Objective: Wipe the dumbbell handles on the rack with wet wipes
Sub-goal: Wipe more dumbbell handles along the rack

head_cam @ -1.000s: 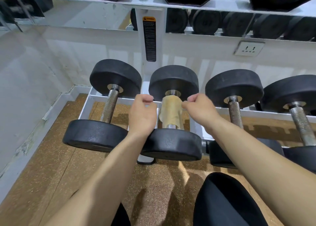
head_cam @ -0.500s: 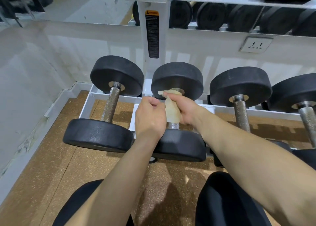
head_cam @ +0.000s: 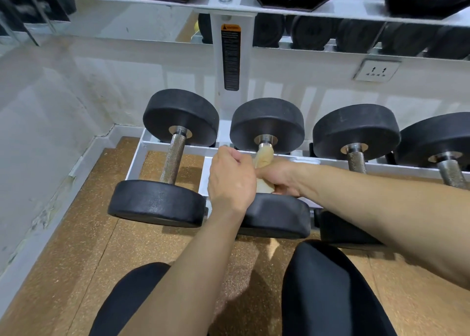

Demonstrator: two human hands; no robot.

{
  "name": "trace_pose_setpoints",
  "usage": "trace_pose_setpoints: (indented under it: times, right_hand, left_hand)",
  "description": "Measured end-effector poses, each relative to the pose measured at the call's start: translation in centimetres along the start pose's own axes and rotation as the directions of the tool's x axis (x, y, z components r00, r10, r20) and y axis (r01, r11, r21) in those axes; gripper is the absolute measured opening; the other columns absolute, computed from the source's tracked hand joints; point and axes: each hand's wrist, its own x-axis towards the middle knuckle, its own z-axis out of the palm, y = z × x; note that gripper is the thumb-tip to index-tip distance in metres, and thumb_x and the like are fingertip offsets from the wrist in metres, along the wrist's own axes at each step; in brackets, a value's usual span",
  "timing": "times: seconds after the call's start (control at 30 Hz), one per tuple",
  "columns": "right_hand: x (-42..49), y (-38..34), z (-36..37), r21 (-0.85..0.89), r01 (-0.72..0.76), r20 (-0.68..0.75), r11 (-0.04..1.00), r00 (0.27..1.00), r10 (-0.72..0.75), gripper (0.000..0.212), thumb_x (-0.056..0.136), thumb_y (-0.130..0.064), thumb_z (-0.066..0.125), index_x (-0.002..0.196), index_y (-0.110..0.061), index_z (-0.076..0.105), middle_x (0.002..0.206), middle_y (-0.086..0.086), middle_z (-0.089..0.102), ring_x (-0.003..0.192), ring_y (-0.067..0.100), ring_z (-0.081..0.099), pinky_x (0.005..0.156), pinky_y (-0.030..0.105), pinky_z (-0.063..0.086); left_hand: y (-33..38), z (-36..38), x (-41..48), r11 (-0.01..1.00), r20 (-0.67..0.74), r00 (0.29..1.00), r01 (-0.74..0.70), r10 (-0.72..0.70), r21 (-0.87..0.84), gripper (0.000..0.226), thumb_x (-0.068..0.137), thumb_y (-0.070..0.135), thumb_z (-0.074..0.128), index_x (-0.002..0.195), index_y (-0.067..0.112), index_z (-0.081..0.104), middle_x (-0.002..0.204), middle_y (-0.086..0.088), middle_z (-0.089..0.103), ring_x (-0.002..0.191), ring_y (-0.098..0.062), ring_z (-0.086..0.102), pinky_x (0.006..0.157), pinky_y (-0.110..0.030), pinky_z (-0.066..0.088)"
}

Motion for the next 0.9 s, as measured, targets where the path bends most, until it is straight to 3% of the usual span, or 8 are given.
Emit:
trace_pose_setpoints:
  times: [0.17, 0.3, 0.4, 0.53, 0.6, 0.67, 0.77, 0.9]
  right_hand:
    - [0.3, -1.3, 0.3, 0.112, 0.040, -0.198, 0.993, 0.980, -0.017, 0.027, 0.083, -0.009, 0.077, 0.105, -0.008, 0.061, 0.095, 0.012, 0.071, 0.086, 0.029, 0.071, 0.077, 0.041, 0.060]
    - [2.3, -3.3, 0.3, 0.246, 0.111, -0.331, 0.963, 0.943, -0.024, 0.033, 0.076, -0.013, 0.080, 0.104, -0.009, 0.062, 0.091, 0.010, 0.071, 0.074, 0.025, 0.070, 0.067, 0.037, 0.061]
    - [2.3, -3.6, 0.2, 0.454, 0.098, -0.163, 0.886, 0.986, -0.026, 0.012, 0.083, -0.014, 0.076, 0.087, -0.010, 0.066, 0.083, 0.012, 0.067, 0.071, 0.026, 0.067, 0.074, 0.038, 0.060]
    - [2.1, -1.5, -0.8, 0.675, 0.050, 0.105, 0.736, 0.981, -0.163, 0.045, 0.098, -0.020, 0.059, 0.054, -0.016, 0.064, 0.048, -0.004, 0.046, 0.043, 0.007, 0.048, 0.059, 0.020, 0.045]
    - [1.7, -0.9, -0.8, 0.672, -0.006, 0.194, 0.740, 0.967, -0.168, 0.021, 0.091, -0.023, 0.069, 0.074, -0.010, 0.065, 0.054, -0.004, 0.050, 0.050, 0.007, 0.050, 0.065, 0.018, 0.044]
    - [1.7, -0.1, -0.6, 0.606, -0.043, 0.250, 0.794, 0.958, -0.139, 0.024, 0.089, -0.022, 0.071, 0.104, -0.005, 0.062, 0.071, 0.003, 0.060, 0.065, 0.014, 0.059, 0.075, 0.024, 0.049]
    - [0.3, 0.5, -0.6, 0.521, -0.056, 0.299, 0.852, 0.947, -0.121, 0.011, 0.099, -0.014, 0.057, 0.106, -0.006, 0.062, 0.078, 0.010, 0.061, 0.065, 0.017, 0.064, 0.061, 0.027, 0.058]
    - [-0.9, 0.3, -1.0, 0.279, -0.045, 0.225, 0.959, 0.974, -0.020, 0.014, 0.098, -0.015, 0.064, 0.110, -0.008, 0.063, 0.093, 0.010, 0.068, 0.068, 0.013, 0.068, 0.054, 0.023, 0.057]
  left_hand:
    - [-0.1, 0.1, 0.3, 1.000, 0.016, 1.000, 0.019, -0.019, 0.009, 0.006, 0.094, 0.023, 0.047, 0.092, 0.024, 0.054, 0.099, 0.005, 0.061, 0.097, -0.021, 0.056, 0.084, -0.036, 0.045]
    - [-0.3, 0.1, 0.4, 0.999, 0.042, 0.998, 0.037, -0.037, -0.013, 0.006, 0.093, 0.027, 0.049, 0.092, 0.023, 0.053, 0.099, 0.004, 0.061, 0.095, -0.021, 0.055, 0.083, -0.036, 0.043]
    - [-0.2, 0.2, 0.5, 0.999, 0.061, 0.998, 0.033, -0.032, -0.019, 0.010, 0.094, 0.028, 0.049, 0.096, 0.021, 0.055, 0.099, 0.004, 0.061, 0.095, -0.021, 0.055, 0.082, -0.036, 0.044]
    - [-0.2, 0.2, 0.6, 0.999, 0.068, 0.997, 0.036, -0.035, -0.017, 0.012, 0.093, 0.030, 0.050, 0.097, 0.021, 0.056, 0.101, 0.005, 0.061, 0.099, -0.022, 0.057, 0.087, -0.040, 0.048]
    - [-0.2, 0.2, 0.5, 0.999, 0.066, 0.997, 0.041, -0.040, -0.013, 0.011, 0.093, 0.029, 0.049, 0.097, 0.021, 0.056, 0.101, 0.005, 0.061, 0.099, -0.021, 0.057, 0.089, -0.041, 0.048]
    - [0.0, 0.0, 0.4, 0.999, 0.070, 0.997, 0.045, -0.044, -0.009, 0.011, 0.093, 0.029, 0.048, 0.095, 0.022, 0.056, 0.100, 0.005, 0.061, 0.099, -0.021, 0.057, 0.089, -0.040, 0.048]
    - [0.0, 0.1, 0.4, 0.999, 0.078, 0.996, 0.053, -0.053, 0.001, 0.011, 0.091, 0.030, 0.047, 0.095, 0.024, 0.055, 0.100, 0.005, 0.063, 0.096, -0.021, 0.059, 0.087, -0.039, 0.049]
    - [-0.1, 0.2, 0.5, 0.999, 0.076, 0.996, 0.051, -0.052, 0.012, 0.011, 0.091, 0.030, 0.047, 0.096, 0.025, 0.056, 0.102, 0.004, 0.063, 0.097, -0.021, 0.059, 0.088, -0.040, 0.048]
